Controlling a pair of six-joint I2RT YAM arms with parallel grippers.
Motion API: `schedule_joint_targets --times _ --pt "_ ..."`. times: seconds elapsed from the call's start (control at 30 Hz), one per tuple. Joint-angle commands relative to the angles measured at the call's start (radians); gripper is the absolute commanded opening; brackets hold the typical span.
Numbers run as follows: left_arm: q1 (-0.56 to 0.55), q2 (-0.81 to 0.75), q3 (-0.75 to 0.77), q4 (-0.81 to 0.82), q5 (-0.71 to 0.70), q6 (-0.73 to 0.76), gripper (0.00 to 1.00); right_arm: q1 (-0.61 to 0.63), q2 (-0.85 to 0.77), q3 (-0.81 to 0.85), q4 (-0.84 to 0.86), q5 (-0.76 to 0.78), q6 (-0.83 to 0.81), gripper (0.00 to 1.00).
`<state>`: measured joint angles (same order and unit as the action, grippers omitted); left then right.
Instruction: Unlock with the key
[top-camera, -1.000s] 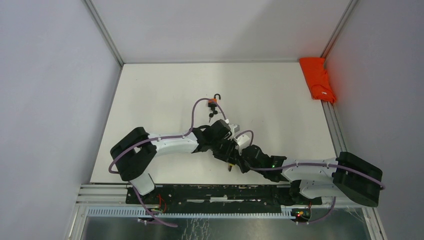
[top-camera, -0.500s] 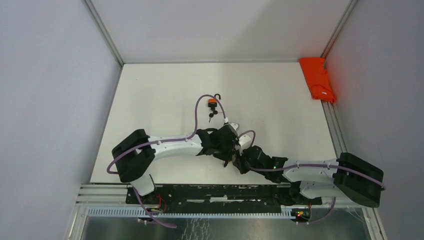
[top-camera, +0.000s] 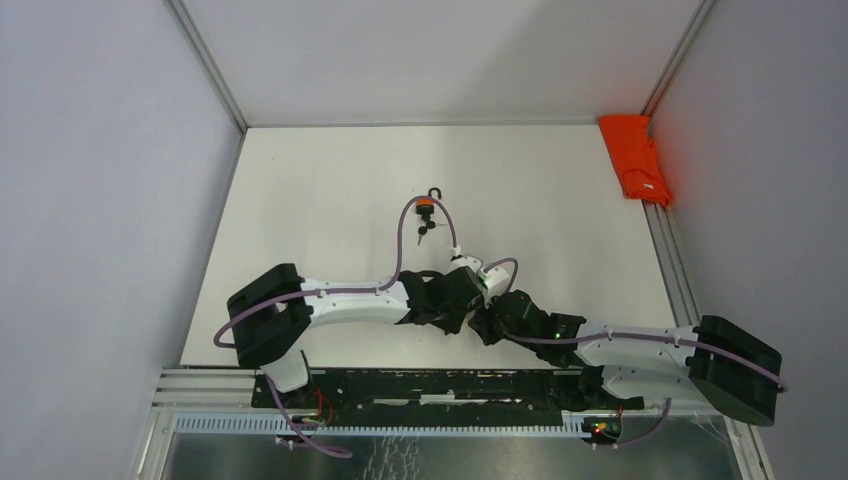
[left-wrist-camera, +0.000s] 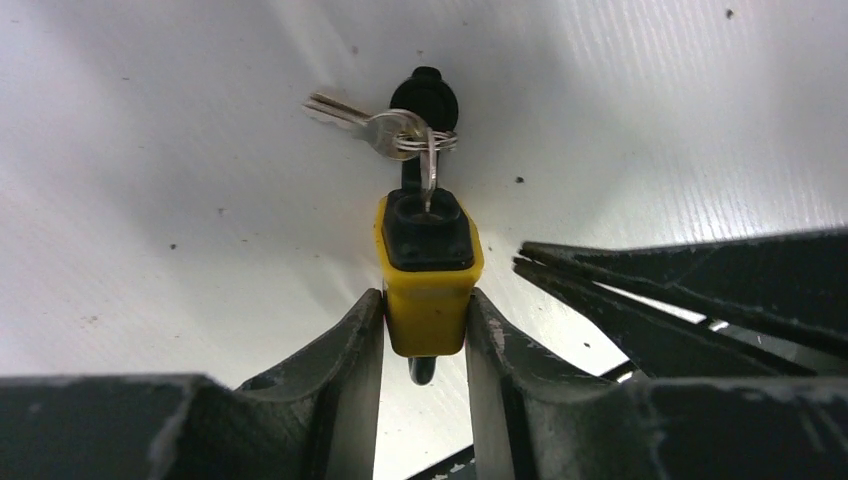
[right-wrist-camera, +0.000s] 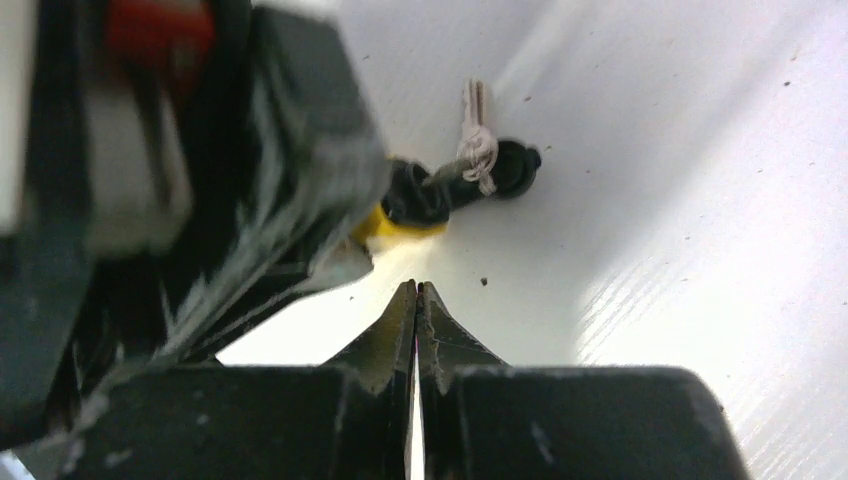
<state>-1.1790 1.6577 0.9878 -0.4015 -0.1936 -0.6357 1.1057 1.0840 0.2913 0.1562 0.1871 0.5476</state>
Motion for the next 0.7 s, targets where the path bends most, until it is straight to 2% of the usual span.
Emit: schedule_joint_targets --times 0.0,0.13,0.2,0.33,0.43,0.67 --pt "-0.074 0.039 0.0 0.099 0.115 0.073 0.37 0.013 -0.027 0.067 0.118 -0.021 -0.054 0.05" --pt "-0.077 0.057 -0.006 0.098 0.093 0.075 0.23 0.011 -0.068 0.064 0.076 0.018 -0.054 0.04" --pt "-0.076 0.072 -0.005 0.098 0.081 0.077 0.19 0.013 -0.099 0.068 0.035 0.047 -0.055 0.04" --pt "-0.076 0.097 -0.009 0.092 0.034 0.076 0.03 0.013 -0.199 0.073 -0.074 0.134 -0.041 0.05" --pt "-0.076 0.067 -0.001 0.07 0.004 0.112 0.02 0.011 -0.302 0.081 -0.183 0.208 -0.026 0.07" --pt "-0.075 -0.167 0.09 -0.069 -0.042 0.257 0.02 0.011 -0.52 0.18 -0.432 0.37 0.006 0.13"
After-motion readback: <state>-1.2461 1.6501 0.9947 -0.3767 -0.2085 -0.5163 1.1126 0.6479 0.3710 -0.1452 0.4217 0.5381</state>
